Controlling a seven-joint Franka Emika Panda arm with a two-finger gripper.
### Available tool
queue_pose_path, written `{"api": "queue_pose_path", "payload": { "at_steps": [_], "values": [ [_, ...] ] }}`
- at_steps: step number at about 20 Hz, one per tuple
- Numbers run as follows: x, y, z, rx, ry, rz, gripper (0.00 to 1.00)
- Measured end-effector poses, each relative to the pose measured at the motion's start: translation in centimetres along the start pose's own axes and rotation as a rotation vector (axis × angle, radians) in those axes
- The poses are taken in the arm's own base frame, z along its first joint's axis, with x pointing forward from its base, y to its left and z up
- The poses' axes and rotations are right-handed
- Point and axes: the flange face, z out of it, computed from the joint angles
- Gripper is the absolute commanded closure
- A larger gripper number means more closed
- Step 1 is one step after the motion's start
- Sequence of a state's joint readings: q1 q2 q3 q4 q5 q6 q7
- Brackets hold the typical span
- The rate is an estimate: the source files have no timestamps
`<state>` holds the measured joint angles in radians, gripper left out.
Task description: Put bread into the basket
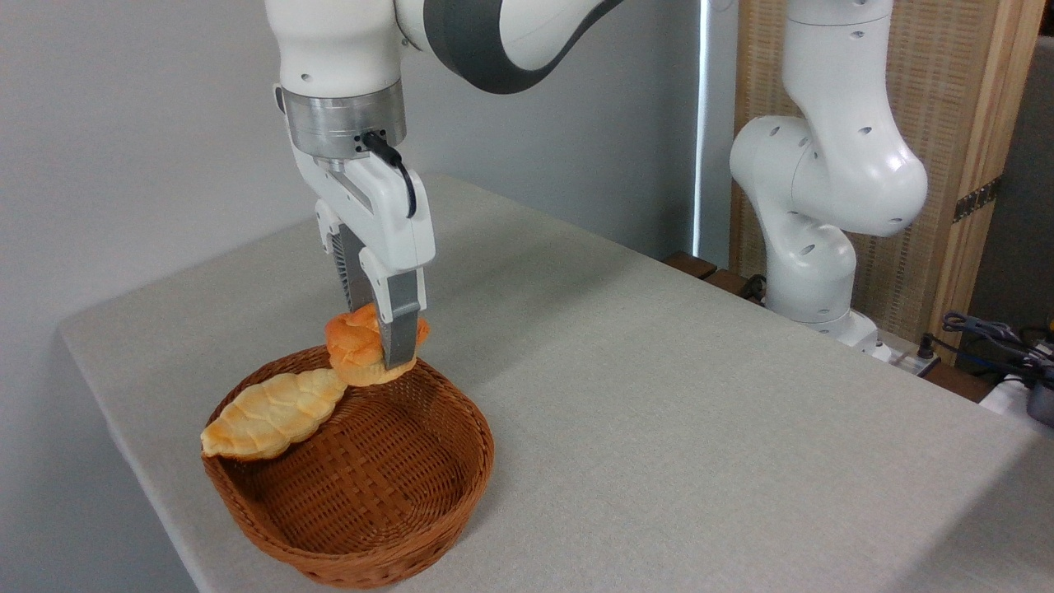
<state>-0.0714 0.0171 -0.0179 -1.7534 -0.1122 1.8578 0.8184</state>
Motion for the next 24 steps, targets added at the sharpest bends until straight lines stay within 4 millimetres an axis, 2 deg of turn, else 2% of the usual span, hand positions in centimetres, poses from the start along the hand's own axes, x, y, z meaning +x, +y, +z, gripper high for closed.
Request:
{"api": "queue_pose_path", "payload": {
  "at_steps": [6,15,24],
  "values": [
    [0.1,-0.1,-0.2,0.012,0.011,0.000,0.01],
    [0.1,-0.2,-0.2,0.013,0.012,-0.001,0.00],
    [0.0,-0.9,-1.9,0.039,0.036,-0.010,0.00]
  ]
}}
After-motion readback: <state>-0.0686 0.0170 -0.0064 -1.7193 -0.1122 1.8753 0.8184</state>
